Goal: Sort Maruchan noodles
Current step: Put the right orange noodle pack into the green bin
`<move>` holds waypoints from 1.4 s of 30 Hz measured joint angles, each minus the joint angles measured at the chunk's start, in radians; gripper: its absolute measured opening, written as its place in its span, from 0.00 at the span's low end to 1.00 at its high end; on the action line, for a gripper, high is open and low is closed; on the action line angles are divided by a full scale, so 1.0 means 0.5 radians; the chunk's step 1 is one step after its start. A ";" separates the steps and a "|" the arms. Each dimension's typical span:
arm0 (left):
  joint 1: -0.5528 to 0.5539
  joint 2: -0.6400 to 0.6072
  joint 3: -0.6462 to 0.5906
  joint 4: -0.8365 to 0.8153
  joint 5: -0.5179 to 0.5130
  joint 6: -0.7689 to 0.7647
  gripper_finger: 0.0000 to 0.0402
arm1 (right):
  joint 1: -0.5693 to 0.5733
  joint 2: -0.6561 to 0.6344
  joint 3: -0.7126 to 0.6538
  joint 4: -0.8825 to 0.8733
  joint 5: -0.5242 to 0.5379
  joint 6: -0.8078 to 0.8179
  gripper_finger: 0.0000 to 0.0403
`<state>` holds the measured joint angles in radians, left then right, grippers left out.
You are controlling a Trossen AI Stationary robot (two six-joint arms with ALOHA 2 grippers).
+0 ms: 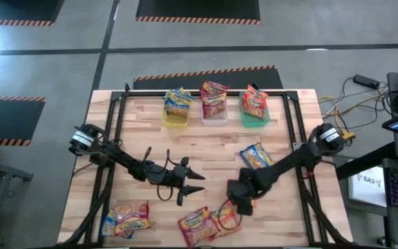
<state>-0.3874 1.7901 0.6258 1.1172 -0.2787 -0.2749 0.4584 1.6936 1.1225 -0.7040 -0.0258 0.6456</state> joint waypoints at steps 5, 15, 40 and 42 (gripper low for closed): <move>0.000 0.000 0.000 -0.031 0.000 -0.001 0.43 | -0.183 0.008 -0.001 0.022 0.078 0.023 0.50; 0.000 0.000 -0.001 -0.075 0.000 -0.001 0.43 | -0.633 0.008 -0.002 0.077 0.119 0.003 0.50; 0.000 -0.001 -0.001 -0.192 -0.009 -0.039 0.43 | -0.817 -0.220 0.075 -0.244 0.053 -1.976 0.50; 0.000 -0.001 -0.001 -0.192 -0.056 -0.045 0.43 | -0.812 -0.218 0.072 -0.244 0.056 -2.100 0.50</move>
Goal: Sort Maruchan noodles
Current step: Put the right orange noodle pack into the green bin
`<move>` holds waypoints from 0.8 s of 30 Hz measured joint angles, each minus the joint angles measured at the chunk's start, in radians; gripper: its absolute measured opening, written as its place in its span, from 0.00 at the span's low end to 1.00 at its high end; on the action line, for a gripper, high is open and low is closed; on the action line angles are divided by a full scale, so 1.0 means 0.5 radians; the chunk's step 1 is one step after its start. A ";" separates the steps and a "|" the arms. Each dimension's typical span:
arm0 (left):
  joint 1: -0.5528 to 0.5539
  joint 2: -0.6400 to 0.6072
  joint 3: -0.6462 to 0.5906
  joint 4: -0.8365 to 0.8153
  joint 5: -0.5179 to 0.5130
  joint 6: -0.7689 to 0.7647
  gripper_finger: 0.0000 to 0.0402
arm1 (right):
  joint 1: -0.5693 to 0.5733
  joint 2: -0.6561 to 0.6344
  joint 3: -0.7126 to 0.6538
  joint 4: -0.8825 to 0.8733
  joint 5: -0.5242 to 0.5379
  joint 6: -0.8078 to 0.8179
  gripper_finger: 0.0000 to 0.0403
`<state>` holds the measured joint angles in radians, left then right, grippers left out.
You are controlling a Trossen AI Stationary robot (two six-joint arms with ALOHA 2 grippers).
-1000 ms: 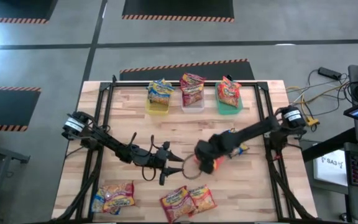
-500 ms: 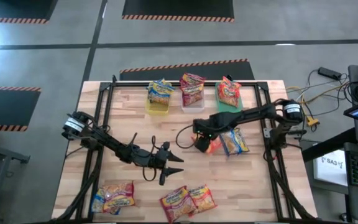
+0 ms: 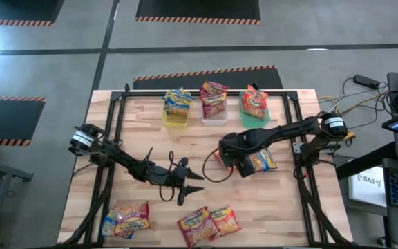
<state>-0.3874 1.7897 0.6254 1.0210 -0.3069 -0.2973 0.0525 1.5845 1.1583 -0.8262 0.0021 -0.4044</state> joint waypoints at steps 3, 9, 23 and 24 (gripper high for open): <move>0.002 0.000 0.000 0.001 -0.056 0.002 0.43 | 0.000 0.000 -0.018 0.009 0.002 -0.133 0.50; 0.004 0.000 0.000 0.004 -0.072 0.049 0.43 | -0.016 0.002 -0.099 0.116 0.002 -0.288 0.50; 0.010 0.000 0.000 0.005 -0.101 0.053 0.43 | -0.126 0.029 -0.240 0.278 -0.021 -0.159 0.50; 0.010 0.000 0.000 0.005 -0.101 0.053 0.43 | -0.133 0.043 -0.245 0.280 -0.030 -0.113 0.50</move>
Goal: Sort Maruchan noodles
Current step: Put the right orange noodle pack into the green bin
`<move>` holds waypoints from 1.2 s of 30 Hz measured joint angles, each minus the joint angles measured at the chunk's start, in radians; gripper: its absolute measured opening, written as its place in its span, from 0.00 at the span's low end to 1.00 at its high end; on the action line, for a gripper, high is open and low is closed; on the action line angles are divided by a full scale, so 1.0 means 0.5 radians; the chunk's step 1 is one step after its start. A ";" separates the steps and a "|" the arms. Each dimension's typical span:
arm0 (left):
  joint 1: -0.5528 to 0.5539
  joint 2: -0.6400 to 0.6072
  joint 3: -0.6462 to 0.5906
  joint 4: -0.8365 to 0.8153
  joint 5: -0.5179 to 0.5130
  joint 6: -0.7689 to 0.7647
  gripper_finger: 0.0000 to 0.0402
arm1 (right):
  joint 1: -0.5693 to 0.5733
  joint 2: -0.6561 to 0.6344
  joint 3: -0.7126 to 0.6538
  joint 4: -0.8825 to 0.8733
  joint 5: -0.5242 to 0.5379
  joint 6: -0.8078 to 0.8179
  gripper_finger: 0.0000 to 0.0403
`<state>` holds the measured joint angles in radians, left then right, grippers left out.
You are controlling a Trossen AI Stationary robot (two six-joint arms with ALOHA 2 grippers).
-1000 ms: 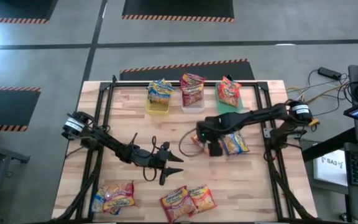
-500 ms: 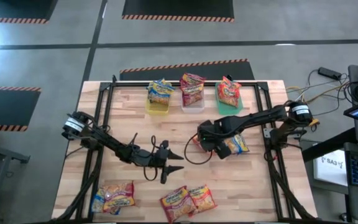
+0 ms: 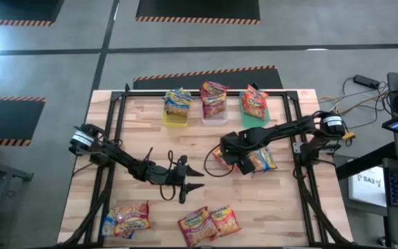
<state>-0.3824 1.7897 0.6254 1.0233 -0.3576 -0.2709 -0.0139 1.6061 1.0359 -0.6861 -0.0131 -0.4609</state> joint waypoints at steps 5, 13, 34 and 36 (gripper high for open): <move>0.002 0.000 0.000 0.000 -0.001 0.001 0.43 | -0.028 0.076 -0.009 0.002 -0.092 0.193 0.50; 0.002 0.000 0.000 -0.002 -0.001 0.001 0.43 | -0.115 0.086 0.011 -0.054 -0.136 0.905 0.50; 0.012 0.000 0.000 -0.109 -0.005 0.006 0.43 | -0.256 0.007 0.074 0.038 -0.302 2.921 0.50; 0.028 0.000 0.000 -0.106 -0.045 -0.037 0.43 | -0.257 -0.035 0.125 0.051 -0.250 2.878 0.50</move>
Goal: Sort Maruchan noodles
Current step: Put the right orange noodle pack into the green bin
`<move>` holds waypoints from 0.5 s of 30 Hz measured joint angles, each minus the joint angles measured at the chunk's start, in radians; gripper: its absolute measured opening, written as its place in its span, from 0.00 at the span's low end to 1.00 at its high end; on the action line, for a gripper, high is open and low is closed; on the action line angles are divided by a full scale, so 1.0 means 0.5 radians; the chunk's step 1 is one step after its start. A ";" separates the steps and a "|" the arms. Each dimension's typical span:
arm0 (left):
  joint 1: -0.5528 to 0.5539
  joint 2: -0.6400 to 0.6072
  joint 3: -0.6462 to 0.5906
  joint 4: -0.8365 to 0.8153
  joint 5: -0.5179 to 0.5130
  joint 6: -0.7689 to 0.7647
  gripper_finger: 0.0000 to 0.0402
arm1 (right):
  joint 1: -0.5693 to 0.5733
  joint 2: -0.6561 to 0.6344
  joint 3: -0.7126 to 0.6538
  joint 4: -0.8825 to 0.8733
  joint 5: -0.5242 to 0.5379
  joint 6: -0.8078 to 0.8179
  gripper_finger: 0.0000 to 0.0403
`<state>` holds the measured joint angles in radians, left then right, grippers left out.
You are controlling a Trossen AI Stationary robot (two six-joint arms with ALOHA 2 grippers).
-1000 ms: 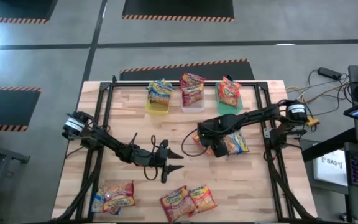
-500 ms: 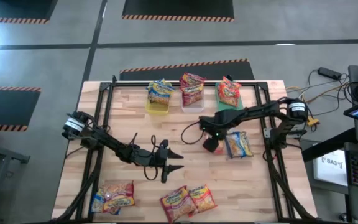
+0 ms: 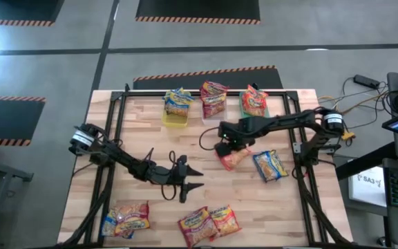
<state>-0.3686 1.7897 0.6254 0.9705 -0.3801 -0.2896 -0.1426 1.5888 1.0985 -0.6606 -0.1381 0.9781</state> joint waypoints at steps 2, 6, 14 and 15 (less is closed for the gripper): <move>0.036 0.000 0.000 0.008 -0.072 -0.112 0.43 | -0.001 -0.033 0.037 -0.032 0.023 -0.071 0.50; 0.144 0.010 0.000 -0.007 -0.112 -0.401 0.43 | -0.001 -0.116 0.098 -0.154 0.010 -0.381 0.50; 0.360 0.152 0.003 -0.016 -0.025 -0.805 0.43 | -0.005 -0.229 0.084 -0.464 0.108 -0.792 0.50; 0.381 0.167 0.012 -0.022 0.001 -0.836 0.43 | -0.012 -0.231 0.072 -0.499 0.121 -0.818 0.50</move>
<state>-0.1780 1.8734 0.6317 0.9596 -0.3798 -0.7078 -0.1485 1.4734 1.1344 -0.9099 -0.0776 0.5690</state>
